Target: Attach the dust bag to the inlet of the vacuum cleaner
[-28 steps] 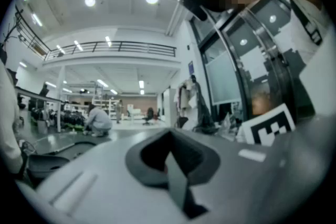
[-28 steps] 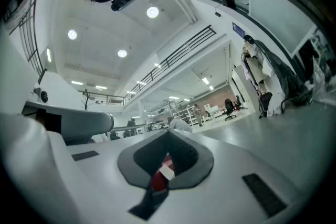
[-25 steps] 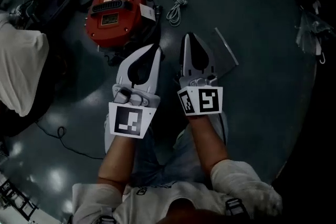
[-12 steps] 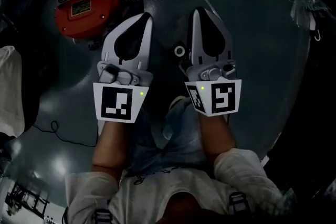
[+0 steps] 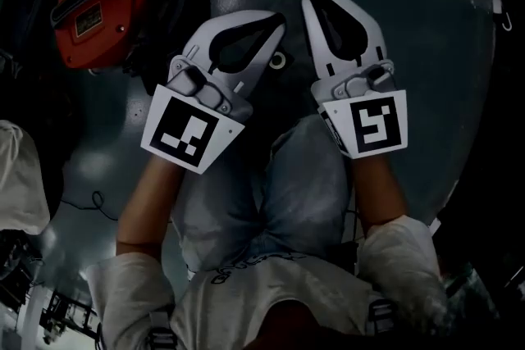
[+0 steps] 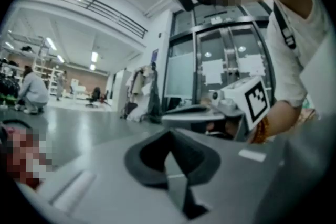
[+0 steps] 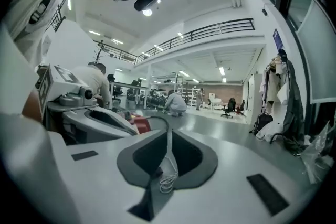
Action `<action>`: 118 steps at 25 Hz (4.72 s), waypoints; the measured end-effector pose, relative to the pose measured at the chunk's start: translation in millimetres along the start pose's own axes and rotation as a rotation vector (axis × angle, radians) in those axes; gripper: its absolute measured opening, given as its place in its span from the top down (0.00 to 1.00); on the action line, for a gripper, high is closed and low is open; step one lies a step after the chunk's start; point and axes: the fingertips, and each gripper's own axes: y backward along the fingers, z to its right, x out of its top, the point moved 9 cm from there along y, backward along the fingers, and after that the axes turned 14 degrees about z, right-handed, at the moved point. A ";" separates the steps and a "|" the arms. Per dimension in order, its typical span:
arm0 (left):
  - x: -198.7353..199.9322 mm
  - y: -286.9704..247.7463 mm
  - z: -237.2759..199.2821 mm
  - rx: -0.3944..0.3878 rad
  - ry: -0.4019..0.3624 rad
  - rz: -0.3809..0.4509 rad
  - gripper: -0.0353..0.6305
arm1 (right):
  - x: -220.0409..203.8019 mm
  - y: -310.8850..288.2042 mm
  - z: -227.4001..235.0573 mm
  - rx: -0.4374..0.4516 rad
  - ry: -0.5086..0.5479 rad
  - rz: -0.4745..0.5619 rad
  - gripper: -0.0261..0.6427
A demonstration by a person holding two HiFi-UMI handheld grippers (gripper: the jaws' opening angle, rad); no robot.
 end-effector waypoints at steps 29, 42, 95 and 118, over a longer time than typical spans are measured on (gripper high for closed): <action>-427.7 34.9 75.9 -0.637 -0.457 -0.768 0.68 | -403.8 146.1 -89.4 0.299 -0.152 -0.813 0.68; -442.1 30.2 86.2 -0.811 -0.739 -0.766 0.86 | -431.7 153.2 -108.1 0.289 -0.001 -0.866 0.64; -108.5 16.2 72.2 -0.579 -0.581 -0.860 0.76 | -132.8 56.3 -60.1 0.772 0.280 -0.836 0.91; -17.9 124.5 78.6 -0.375 -0.497 -0.983 0.86 | -30.4 23.2 -156.0 1.179 0.344 -0.768 0.91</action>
